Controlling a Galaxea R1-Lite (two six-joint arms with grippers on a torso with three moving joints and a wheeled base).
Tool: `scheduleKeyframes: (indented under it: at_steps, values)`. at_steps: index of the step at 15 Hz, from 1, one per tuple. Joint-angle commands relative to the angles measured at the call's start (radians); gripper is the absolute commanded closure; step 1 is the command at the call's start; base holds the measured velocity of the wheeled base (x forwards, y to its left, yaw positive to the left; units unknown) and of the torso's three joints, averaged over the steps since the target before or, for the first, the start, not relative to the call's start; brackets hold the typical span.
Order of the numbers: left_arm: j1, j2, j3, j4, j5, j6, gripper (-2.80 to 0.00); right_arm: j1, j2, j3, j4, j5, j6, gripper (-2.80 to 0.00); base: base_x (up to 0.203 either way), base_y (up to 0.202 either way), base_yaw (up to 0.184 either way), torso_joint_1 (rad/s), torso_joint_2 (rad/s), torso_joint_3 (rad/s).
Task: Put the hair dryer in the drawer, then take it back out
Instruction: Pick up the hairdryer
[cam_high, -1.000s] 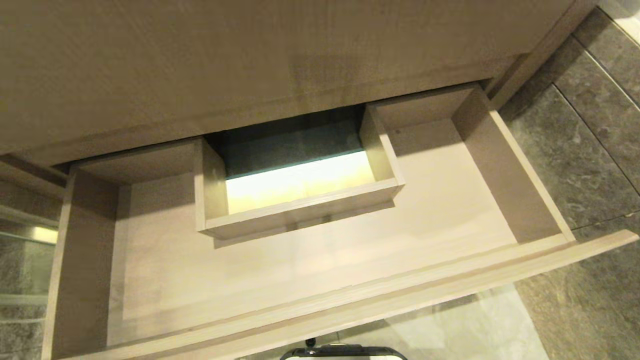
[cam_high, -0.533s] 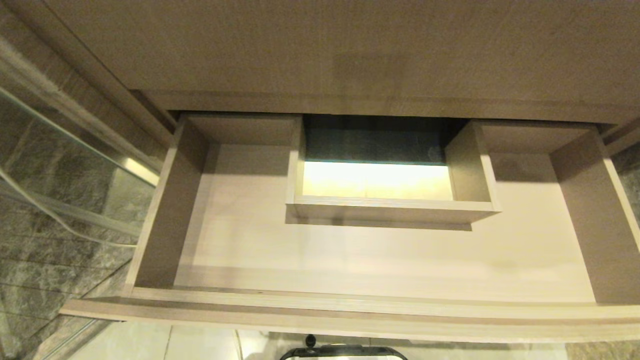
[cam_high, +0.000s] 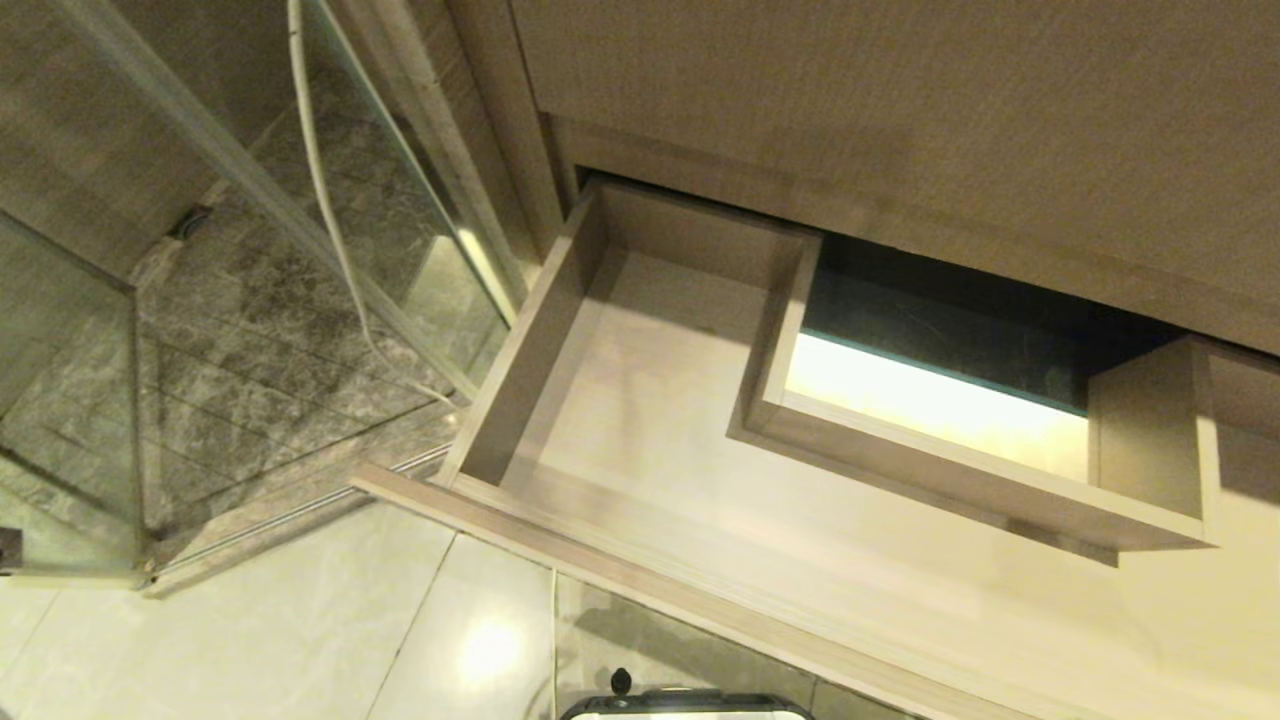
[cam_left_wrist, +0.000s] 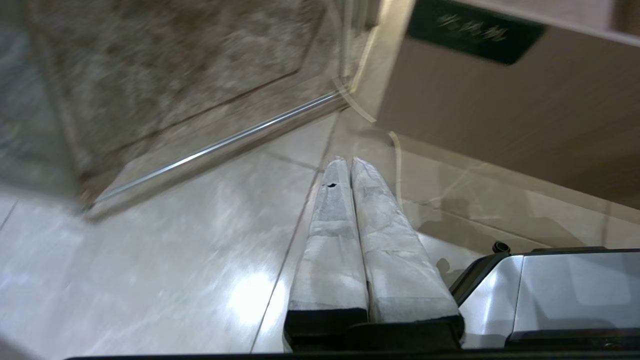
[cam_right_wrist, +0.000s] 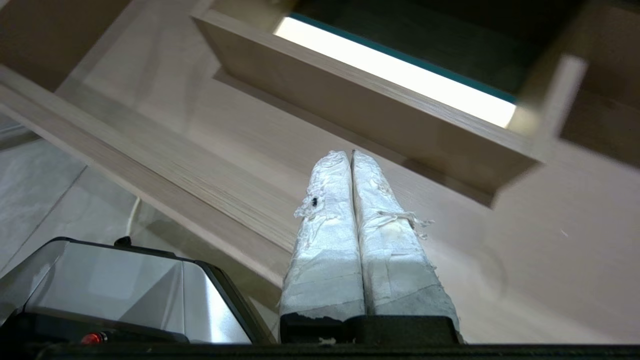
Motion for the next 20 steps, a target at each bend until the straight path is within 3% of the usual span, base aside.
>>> scheduleKeyframes:
  at_steps: [1, 11, 20]
  values:
    - [0.0, 0.0, 0.002, 0.0, 0.0, 0.0, 0.0, 0.001, -0.038, 0.04, -0.001, 0.0, 0.002, 0.0, 0.001, -0.007, 0.114, 0.004, 0.01, 0.002]
    - [0.0, 0.0, 0.002, 0.0, 0.0, 0.0, 0.0, 0.001, -0.038, 0.04, -0.001, 0.002, -0.004, 0.0, 0.0, 0.0, 0.007, 0.024, -0.01, -0.007]
    - [0.0, 0.0, 0.002, 0.0, 0.0, 0.0, 0.0, 0.001, -0.038, 0.04, -0.001, 0.0, -0.004, 0.0, 0.0, 0.0, 0.0, 0.22, -0.45, -0.193]
